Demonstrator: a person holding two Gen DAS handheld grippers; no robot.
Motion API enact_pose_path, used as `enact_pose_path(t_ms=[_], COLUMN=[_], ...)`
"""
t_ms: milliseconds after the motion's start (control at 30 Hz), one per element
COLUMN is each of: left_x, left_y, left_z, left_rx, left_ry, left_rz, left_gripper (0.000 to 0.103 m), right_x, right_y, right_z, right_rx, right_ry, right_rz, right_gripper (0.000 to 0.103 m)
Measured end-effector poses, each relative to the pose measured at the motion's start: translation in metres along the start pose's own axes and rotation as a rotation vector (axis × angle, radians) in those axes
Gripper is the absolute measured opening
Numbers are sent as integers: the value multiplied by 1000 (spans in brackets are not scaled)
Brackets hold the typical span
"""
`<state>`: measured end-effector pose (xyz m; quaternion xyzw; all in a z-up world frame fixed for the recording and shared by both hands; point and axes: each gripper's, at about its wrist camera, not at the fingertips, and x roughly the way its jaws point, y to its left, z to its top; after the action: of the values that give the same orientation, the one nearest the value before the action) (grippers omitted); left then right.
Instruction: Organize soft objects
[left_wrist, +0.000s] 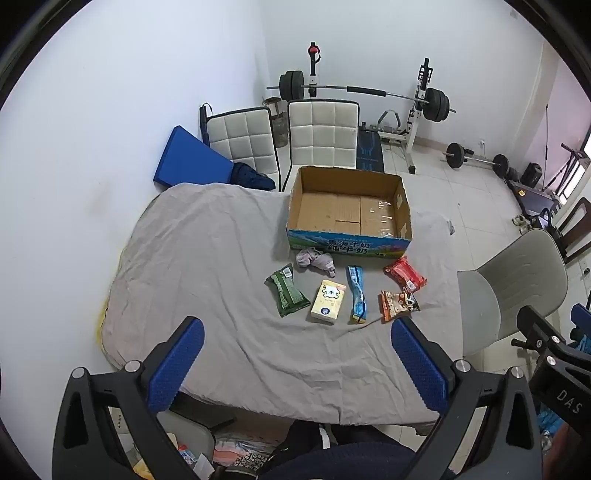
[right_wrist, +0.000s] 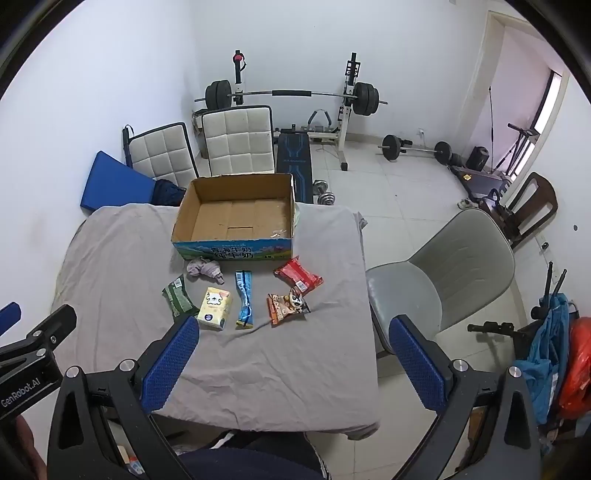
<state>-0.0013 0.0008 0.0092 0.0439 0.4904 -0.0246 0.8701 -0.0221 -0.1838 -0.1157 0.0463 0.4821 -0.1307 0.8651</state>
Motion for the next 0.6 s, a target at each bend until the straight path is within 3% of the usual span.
enact_pose_path(t_ms=[600], left_x=[-13], left_y=[6], left_z=[3], left_rx=[0], left_ry=[-40], left_rz=[-8], left_gripper=[103], right_x=[-9], right_y=[3], right_z=[5], right_rx=[-13], right_ry=[-31], right_rz=[-5], right_gripper=[103])
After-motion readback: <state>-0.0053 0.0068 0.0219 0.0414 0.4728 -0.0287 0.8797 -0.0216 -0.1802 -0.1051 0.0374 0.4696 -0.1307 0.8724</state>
